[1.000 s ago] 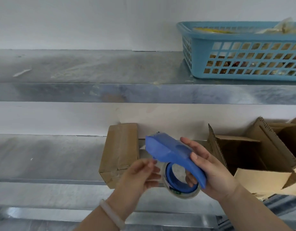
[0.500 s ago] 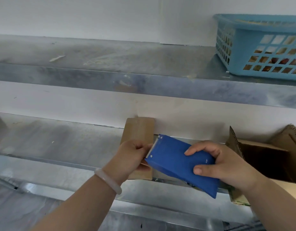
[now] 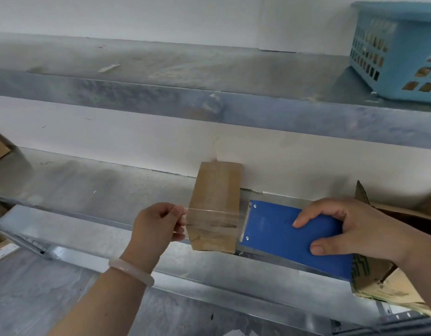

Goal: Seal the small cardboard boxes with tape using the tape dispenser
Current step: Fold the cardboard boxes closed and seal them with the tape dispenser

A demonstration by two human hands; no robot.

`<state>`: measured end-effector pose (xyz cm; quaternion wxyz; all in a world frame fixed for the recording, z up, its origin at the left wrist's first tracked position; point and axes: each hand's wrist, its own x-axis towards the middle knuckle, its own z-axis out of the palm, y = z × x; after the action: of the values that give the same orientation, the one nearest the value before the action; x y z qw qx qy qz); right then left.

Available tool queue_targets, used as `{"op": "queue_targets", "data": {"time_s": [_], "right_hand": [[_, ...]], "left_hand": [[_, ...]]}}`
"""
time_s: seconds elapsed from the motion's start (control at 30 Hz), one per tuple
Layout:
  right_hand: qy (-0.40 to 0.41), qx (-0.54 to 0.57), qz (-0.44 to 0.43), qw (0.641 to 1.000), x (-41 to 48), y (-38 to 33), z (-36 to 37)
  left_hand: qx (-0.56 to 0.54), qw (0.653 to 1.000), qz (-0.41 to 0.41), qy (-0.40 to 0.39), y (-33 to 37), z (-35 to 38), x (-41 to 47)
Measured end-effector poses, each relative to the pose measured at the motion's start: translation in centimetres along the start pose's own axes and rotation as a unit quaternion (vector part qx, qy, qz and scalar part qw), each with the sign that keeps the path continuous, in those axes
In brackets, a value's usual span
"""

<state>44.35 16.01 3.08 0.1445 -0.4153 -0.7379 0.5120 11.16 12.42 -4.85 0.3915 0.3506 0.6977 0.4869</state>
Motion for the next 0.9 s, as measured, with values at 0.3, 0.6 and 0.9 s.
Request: {"op": "queue_targets", "data": {"time_s": [0.3, 0.6, 0.9], "right_hand": [[-0.026, -0.044, -0.001, 0.999, 1.1, -0.6, -0.4], [-0.016, -0.035, -0.024, 0.999, 1.0, -0.8, -0.6], [0.006, -0.027, -0.032, 0.999, 1.1, -0.6, 0.8]], "left_hand": [[-0.034, 0.999, -0.008, 0.027, -1.2, 0.4, -0.2], [-0.048, 0.998, -0.006, 0.036, -0.7, 0.4, 0.1], [-0.058, 0.998, -0.002, 0.013, 0.9, 0.1, 0.6]]}}
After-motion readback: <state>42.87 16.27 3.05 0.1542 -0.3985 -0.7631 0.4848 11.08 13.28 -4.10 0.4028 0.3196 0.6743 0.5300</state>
